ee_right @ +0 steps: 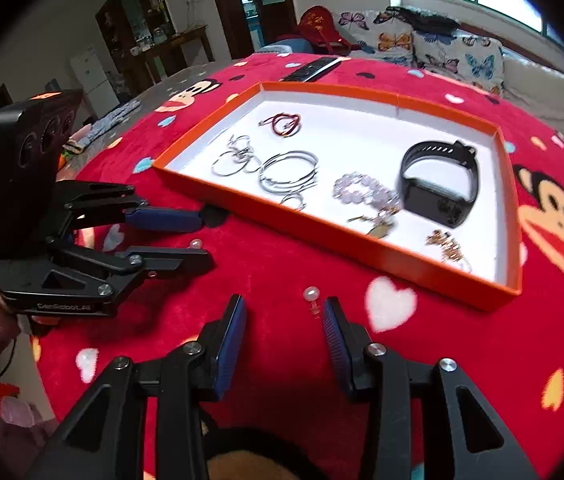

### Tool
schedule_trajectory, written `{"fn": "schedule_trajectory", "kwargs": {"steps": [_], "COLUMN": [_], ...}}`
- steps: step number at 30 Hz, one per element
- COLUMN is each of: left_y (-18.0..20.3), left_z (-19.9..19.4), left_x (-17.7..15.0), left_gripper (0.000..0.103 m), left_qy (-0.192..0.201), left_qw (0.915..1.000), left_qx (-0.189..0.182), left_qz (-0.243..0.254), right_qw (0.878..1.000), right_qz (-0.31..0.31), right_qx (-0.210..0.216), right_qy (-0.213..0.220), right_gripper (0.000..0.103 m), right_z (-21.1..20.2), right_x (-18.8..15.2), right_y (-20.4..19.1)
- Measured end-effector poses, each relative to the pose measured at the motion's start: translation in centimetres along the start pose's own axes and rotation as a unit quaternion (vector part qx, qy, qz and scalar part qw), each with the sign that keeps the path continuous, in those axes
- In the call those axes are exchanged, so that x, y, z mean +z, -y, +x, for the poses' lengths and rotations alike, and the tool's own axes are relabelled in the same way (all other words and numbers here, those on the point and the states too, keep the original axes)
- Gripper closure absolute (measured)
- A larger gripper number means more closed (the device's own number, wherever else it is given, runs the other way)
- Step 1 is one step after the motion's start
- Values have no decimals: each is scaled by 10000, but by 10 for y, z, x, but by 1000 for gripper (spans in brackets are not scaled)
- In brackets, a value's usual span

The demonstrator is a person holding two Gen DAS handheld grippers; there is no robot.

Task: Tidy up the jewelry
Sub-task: 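Move both tools down to the two pearl stud earrings on the blanket, then grasp one pearl stud earring with the left tool while the right tool grasps the other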

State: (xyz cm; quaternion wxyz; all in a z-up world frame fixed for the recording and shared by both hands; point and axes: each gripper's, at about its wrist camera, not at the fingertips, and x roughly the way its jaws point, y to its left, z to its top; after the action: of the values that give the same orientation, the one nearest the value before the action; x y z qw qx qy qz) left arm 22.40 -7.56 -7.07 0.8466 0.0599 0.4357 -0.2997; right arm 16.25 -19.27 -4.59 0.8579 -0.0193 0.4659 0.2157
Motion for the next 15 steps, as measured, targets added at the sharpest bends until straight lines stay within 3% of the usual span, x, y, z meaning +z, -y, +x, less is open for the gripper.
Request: {"fn": "schedule_trajectory", "kwargs": {"steps": [2,4,10,15], "left_y": [1,1,2,4], "left_z": [0,0,0,0], "left_x": [0,0,0,-1], "left_gripper": [67,68,72,80], "left_qy": [12,17,20,42], "left_qw": [10000,10000,10000,9999], "left_qx": [-17,-21,-40,-46], "left_qz": [14,25,63,111], "right_qw": [10000,10000,9995,9995], "right_qz": [41,-34,-205,-189], "right_qx": [-15,-75,-239,-245], "right_qy": [-22,-16,4,21], "right_gripper": [60,70,84,87], "right_z": [4,6,10,10], "right_x": [0,1,3,2], "right_y": [2,0,-6,-3]}}
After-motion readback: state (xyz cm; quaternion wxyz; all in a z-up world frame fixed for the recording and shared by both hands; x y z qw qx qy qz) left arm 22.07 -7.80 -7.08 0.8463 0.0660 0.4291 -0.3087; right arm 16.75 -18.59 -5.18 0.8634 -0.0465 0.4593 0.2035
